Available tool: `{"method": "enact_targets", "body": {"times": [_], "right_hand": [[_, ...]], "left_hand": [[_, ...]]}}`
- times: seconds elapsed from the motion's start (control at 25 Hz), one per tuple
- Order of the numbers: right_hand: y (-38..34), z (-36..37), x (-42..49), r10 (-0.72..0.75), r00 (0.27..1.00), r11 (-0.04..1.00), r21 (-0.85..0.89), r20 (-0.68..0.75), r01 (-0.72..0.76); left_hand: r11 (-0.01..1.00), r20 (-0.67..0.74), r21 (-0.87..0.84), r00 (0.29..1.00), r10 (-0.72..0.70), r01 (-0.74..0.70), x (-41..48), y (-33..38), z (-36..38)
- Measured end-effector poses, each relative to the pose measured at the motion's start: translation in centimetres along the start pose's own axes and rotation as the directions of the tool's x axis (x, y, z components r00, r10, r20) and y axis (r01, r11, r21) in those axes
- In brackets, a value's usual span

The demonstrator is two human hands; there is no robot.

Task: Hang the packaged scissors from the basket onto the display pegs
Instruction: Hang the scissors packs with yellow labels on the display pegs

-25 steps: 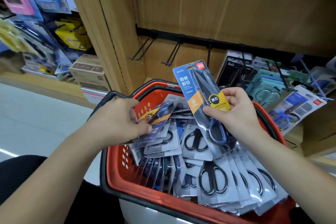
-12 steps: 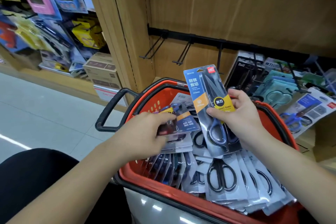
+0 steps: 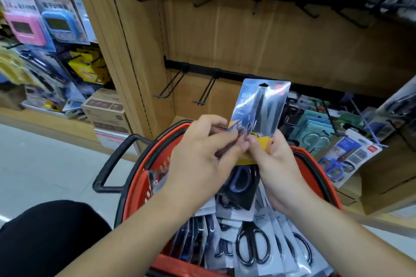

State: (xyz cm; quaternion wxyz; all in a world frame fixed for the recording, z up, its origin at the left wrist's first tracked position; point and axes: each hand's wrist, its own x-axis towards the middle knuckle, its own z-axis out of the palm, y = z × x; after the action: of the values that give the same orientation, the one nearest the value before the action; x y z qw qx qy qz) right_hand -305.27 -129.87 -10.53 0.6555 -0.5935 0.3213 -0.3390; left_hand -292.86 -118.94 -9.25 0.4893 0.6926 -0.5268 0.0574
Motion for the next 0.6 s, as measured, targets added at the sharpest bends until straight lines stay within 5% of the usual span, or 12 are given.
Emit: {"method": "enact_targets", "body": {"times": [0.12,0.24,0.36,0.48,0.6], "right_hand": [[-0.5,-1.0,0.1,0.102,0.993,0.986,0.127,0.06,-0.109],[-0.6,-1.1,-0.1,0.016,0.987,0.998,0.063,0.16,-0.026],[-0.7,-1.1,0.4,-0.079,0.994,0.997,-0.002,0.081,0.079],[-2.7,-2.0,1.5,-0.077,0.997,0.997,0.025,0.031,0.076],[-4.3,-3.2,2.1,-0.026,1.0,0.991,0.128,0.008,0.025]], "left_hand": [[0.999,0.206,-0.018,0.978,-0.043,0.048,-1.0,-1.4,1.2],[0.989,0.369,-0.113,0.928,-0.05,0.098,-1.3,-2.0,1.1],[0.987,0.333,-0.159,0.942,0.052,0.002,-0.6,-1.7,0.6],[0.983,0.171,-0.117,0.978,-0.121,0.142,1.5,-3.0,-1.4],[0.924,0.403,-0.166,0.879,-0.254,0.343,2.2,-3.5,-3.1]]}}
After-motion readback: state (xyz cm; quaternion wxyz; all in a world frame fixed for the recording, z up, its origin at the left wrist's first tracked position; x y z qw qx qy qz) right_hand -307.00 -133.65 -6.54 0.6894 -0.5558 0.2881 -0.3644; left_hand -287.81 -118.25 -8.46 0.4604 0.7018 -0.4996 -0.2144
